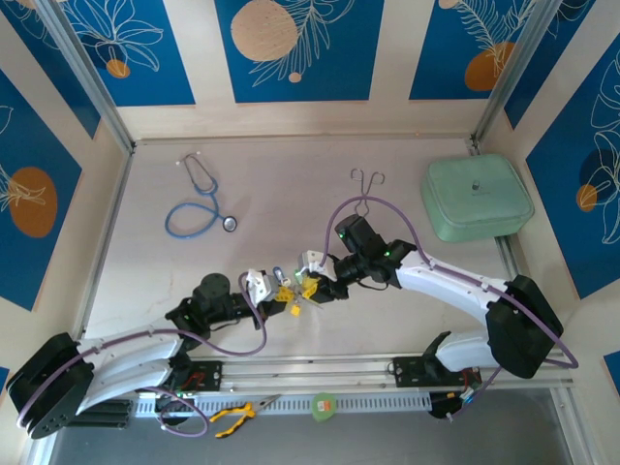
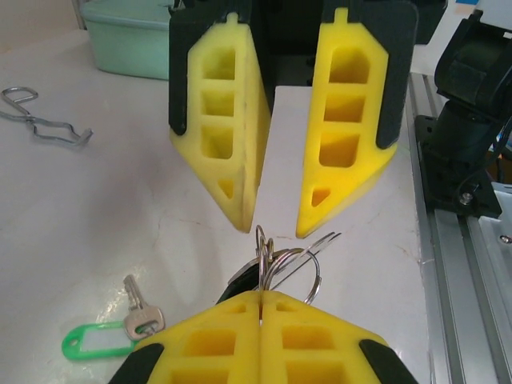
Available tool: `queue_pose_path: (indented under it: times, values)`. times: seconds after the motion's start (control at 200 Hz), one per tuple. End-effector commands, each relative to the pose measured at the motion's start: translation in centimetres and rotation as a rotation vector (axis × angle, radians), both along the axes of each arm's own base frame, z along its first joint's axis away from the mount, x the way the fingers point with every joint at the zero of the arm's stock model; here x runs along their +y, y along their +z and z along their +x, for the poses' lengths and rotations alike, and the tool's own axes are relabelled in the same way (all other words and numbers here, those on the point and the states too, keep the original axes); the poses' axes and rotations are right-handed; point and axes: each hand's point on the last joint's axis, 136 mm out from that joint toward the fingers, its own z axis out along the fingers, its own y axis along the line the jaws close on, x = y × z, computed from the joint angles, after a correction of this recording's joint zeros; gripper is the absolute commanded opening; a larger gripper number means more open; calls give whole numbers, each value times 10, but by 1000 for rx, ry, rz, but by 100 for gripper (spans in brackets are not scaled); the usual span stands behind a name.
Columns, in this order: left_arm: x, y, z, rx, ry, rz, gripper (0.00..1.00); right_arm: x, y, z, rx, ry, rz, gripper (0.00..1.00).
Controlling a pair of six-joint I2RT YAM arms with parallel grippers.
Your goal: Put the keys on the keyring
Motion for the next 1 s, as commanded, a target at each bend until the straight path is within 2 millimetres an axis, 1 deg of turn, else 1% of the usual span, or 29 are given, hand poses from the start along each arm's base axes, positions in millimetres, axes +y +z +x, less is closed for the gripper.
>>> queue_pose_path:
  times: [0.0,0.175,0.28,0.375,0.485,0.515,0.56,0.605,0.67,0.84,0.995]
  values:
    - [-5,15,-6,-22,-40,-66,0,4,-1,-1,-14,19,21,25]
    - [-6,16,-8,-19,-51,-69,0,8,-4,-3,-19,36,18,25]
    - [-6,16,-7,-21,-50,-70,0,10,-4,-6,-7,54,26,23]
    - [-7,17,-8,-22,-53,-74,0,12,-4,-6,-5,56,28,17]
    - [-6,17,-7,-19,-44,-74,0,14,-2,-5,-9,59,38,3]
    - [-5,16,-5,-17,-32,-68,8,14,0,-6,-9,65,42,0]
    - [-4,15,-2,-18,-14,-57,22,14,2,-7,-9,70,42,0]
    - [-2,15,-1,-23,-3,-40,29,13,4,-7,-11,74,31,0]
    - [2,16,0,-39,12,-7,30,11,2,-7,-28,78,-11,0]
    - [11,13,-1,-68,19,98,28,-1,-14,-5,-98,88,-195,0]
    - [10,13,-1,-68,12,117,27,4,-11,-6,-122,101,-240,0]
